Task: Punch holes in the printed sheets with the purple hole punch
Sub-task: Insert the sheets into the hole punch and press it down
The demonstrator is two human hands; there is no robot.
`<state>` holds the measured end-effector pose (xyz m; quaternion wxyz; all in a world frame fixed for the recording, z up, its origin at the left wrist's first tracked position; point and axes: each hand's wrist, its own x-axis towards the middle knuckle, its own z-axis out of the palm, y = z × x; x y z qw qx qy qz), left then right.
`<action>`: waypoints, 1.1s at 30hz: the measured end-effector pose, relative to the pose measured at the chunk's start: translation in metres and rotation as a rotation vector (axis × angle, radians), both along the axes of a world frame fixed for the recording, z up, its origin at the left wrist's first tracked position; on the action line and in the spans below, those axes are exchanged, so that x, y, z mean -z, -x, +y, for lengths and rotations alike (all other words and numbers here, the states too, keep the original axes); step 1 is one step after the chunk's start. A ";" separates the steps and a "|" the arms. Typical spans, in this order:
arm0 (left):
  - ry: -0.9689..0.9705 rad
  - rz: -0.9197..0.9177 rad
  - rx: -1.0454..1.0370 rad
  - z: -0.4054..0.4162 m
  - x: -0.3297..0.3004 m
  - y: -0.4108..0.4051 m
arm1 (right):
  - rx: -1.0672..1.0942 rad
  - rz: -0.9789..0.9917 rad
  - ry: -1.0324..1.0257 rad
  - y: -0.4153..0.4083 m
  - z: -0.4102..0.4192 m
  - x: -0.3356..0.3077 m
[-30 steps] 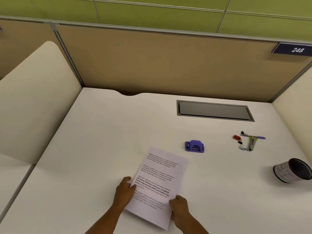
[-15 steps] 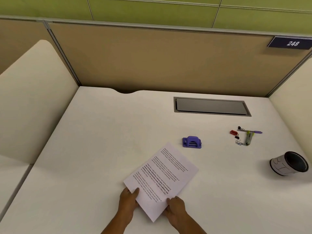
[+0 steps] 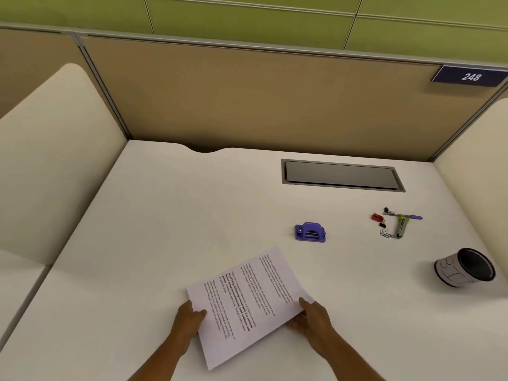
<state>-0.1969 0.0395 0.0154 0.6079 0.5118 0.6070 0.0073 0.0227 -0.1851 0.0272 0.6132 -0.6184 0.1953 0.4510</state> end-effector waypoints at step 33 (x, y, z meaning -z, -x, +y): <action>-0.096 0.064 -0.011 -0.006 -0.027 -0.020 | -0.514 -0.431 0.392 -0.013 0.007 -0.005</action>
